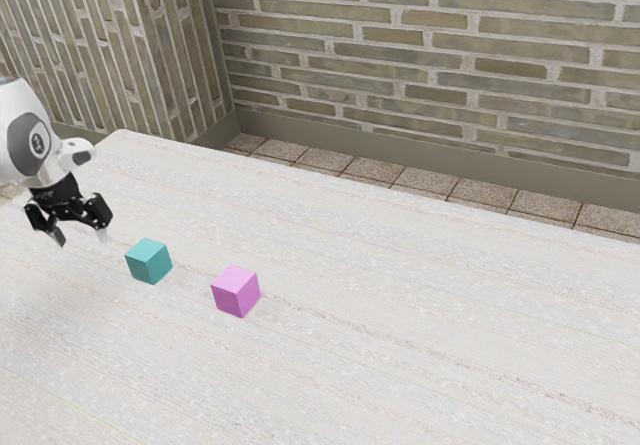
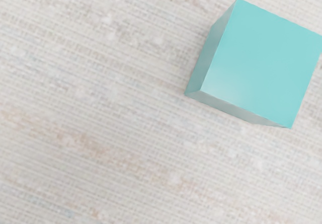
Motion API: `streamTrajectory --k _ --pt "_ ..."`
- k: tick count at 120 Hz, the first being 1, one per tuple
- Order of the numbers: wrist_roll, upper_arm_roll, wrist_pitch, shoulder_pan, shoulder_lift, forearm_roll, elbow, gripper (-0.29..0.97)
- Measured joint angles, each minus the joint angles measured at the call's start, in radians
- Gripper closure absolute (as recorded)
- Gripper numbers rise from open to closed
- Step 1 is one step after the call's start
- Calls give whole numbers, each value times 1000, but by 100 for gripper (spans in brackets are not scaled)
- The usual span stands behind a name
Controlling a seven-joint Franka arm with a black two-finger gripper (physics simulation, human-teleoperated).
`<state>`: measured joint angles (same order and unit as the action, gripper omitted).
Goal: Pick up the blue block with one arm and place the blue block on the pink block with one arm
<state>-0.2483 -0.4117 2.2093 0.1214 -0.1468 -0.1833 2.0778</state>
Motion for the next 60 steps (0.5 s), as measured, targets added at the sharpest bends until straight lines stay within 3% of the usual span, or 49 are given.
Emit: streamTrajectory --k 25,60 --pt "-91 31 39 3 -67 -59 -29 0" --pt "-257 36 38 3 -78 -19 -42 0"
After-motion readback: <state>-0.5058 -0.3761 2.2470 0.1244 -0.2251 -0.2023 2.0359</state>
